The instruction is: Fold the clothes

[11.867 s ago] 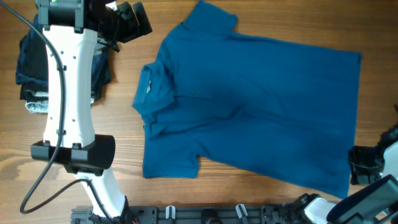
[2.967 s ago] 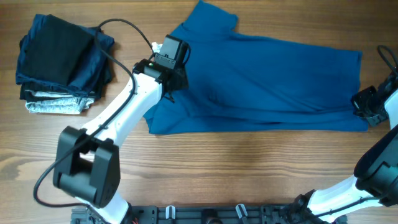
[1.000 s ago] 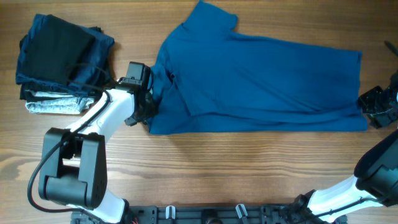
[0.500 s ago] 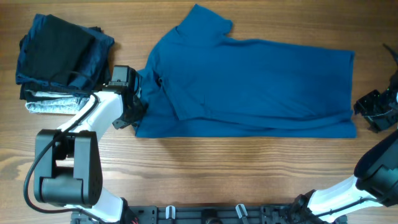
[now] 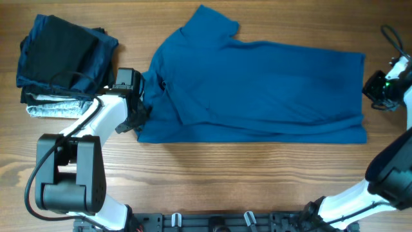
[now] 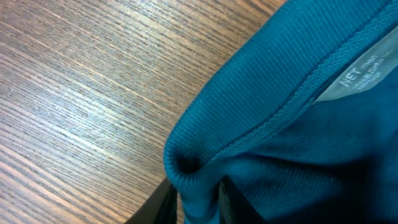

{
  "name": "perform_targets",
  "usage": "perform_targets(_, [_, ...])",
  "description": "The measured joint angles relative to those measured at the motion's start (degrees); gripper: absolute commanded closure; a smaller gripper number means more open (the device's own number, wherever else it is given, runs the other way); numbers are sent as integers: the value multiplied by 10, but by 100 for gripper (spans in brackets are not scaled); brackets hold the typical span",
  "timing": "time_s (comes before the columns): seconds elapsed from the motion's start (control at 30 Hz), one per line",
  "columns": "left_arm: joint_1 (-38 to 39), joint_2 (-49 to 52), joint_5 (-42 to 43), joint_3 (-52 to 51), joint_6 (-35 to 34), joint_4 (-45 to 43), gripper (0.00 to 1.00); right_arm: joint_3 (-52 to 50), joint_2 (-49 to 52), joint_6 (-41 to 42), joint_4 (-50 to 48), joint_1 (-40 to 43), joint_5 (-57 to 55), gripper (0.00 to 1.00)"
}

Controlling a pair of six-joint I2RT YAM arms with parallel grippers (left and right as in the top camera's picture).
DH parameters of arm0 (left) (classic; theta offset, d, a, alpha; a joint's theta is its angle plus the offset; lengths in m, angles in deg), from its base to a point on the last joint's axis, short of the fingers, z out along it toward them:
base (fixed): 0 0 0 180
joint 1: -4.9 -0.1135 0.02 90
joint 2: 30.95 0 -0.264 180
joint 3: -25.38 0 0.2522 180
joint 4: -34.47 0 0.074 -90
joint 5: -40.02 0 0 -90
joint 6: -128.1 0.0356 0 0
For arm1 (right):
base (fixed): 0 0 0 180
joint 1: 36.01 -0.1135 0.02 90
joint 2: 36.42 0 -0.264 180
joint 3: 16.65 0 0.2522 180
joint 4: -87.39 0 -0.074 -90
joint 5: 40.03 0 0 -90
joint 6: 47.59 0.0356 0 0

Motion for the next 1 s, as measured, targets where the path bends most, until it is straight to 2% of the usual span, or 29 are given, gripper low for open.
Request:
perform_targets(0.2, [0,0,2,0,0,-2,83,2,113,-1,-34,-16,-22,96])
perform_targets(0.5, [0,0,4,-1,0,-9,84,5,135,2,-164,-19,-44,96])
perform_targets(0.63, [0,0,4,-1,0,-9,85,11,146,0,-195,-19,-41,87])
perform_targets(0.7, [0,0,4,-1,6,-9,85,21,148,-3,-186,-19,-31,79])
perform_targets(0.8, [0,0,4,0,13,-10,80,52,149,-6,-124,-20,-29,70])
perform_targets(0.87, [0,0,4,1,17,-9,78,85,139,-7,-76,-20,-29,70])
perform_targets(0.9, [0,0,6,6,20,-9,77,93,125,-7,-57,-20,-29,73])
perform_targets(0.93, [2,0,6,17,22,-7,76,98,93,-7,-30,-20,-29,79])
perform_targets(1.0, [9,-6,6,38,25,-7,72,106,13,-7,21,-20,-12,81])
